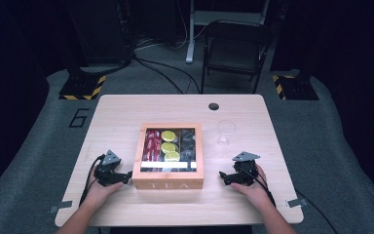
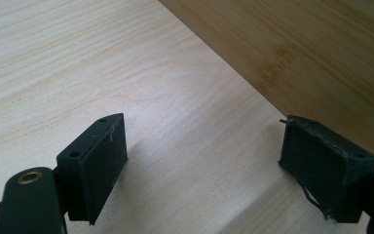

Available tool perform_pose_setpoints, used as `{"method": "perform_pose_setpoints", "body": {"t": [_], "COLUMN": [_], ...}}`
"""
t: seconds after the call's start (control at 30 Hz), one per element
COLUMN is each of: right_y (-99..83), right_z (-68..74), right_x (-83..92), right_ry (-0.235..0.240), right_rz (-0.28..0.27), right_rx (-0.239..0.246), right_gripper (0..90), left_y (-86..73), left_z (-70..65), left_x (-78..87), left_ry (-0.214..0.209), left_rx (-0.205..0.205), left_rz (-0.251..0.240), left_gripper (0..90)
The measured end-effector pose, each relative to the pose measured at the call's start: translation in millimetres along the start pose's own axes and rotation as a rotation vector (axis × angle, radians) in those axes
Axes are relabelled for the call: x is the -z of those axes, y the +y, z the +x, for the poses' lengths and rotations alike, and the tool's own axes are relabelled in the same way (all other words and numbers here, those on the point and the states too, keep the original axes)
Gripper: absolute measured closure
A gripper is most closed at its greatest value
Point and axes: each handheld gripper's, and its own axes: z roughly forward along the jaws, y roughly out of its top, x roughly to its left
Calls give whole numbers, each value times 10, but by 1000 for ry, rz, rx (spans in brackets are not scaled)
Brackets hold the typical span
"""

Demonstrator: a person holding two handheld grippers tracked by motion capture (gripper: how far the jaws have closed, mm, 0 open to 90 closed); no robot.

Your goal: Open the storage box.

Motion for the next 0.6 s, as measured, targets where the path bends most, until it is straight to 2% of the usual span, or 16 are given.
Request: {"method": "perform_pose_setpoints", "body": {"t": [0.07,0.13,0.2,0.33,0.4,0.43,0.47,0.57,0.6], "right_y": [0,-5,-8,-13,-7,-2,-1,0,2], "right_z": [0,-1,3,8,1,14,9,15,15], "right_x": [0,11,18,23,31,38,43,53,57], "right_ry": [2,7,9,16,22,16,19,15,18], "right_rz": [-1,-19,-20,-29,-27,-23,-24,-21,-18], "right_rx": [2,7,3,12,23,10,24,30,30], "right_gripper": [72,140,148,183,229,254,266,290,295], "left_y": [3,3,8,3,5,4,3,2,4], "left_z": [8,4,13,8,14,14,19,25,27], "left_x": [-4,-7,6,0,23,30,44,45,45], "left_ry": [1,3,-3,6,3,5,4,8,1], "left_rx": [-6,-1,-7,3,-2,2,7,2,15], "left_rz": [-4,-6,8,-5,10,8,16,14,12], "left_gripper": [169,173,177,191,204,242,251,250,250]}}
